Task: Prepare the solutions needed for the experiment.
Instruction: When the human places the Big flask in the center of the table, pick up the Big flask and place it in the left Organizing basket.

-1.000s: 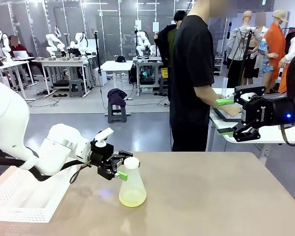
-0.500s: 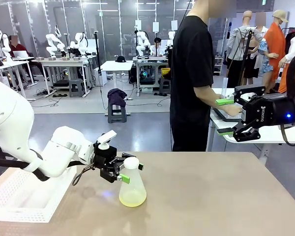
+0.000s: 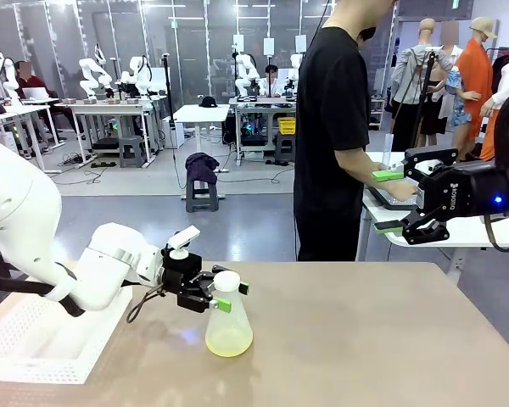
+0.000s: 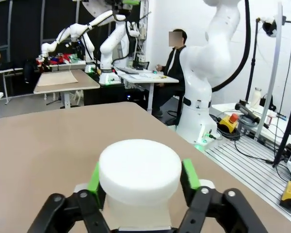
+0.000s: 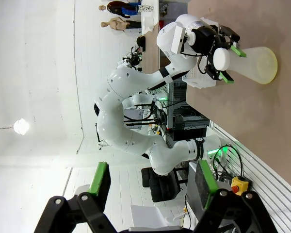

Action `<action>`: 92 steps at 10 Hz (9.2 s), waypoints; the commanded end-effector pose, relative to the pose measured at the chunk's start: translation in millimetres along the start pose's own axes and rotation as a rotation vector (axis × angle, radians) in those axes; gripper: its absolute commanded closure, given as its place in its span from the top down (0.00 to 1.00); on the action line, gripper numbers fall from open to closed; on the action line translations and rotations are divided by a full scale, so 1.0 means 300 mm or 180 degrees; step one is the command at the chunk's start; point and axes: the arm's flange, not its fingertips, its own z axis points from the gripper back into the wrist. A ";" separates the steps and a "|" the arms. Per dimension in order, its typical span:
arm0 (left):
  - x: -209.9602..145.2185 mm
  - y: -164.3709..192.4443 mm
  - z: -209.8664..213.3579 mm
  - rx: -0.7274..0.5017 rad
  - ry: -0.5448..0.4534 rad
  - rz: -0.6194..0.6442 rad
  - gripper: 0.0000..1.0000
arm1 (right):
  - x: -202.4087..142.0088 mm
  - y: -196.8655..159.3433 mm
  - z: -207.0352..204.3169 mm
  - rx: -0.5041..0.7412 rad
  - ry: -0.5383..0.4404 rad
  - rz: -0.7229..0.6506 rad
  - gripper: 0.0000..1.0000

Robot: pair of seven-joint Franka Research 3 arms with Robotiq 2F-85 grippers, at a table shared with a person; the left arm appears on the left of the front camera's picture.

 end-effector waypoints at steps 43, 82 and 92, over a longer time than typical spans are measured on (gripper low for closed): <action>-0.013 -0.677 0.970 0.1649 -0.0034 -0.0050 0.00 | -0.003 0.003 0.001 0.0014 -0.0006 0.0020 0.89; 0.414 -0.986 1.071 0.1373 -0.1165 0.2585 1.00 | -0.003 0.003 0.001 0.0014 -0.0006 0.0020 0.89; 0.480 -0.994 0.932 0.0924 -0.1285 0.3672 1.00 | -0.003 0.003 0.001 0.0014 -0.0006 0.0020 0.89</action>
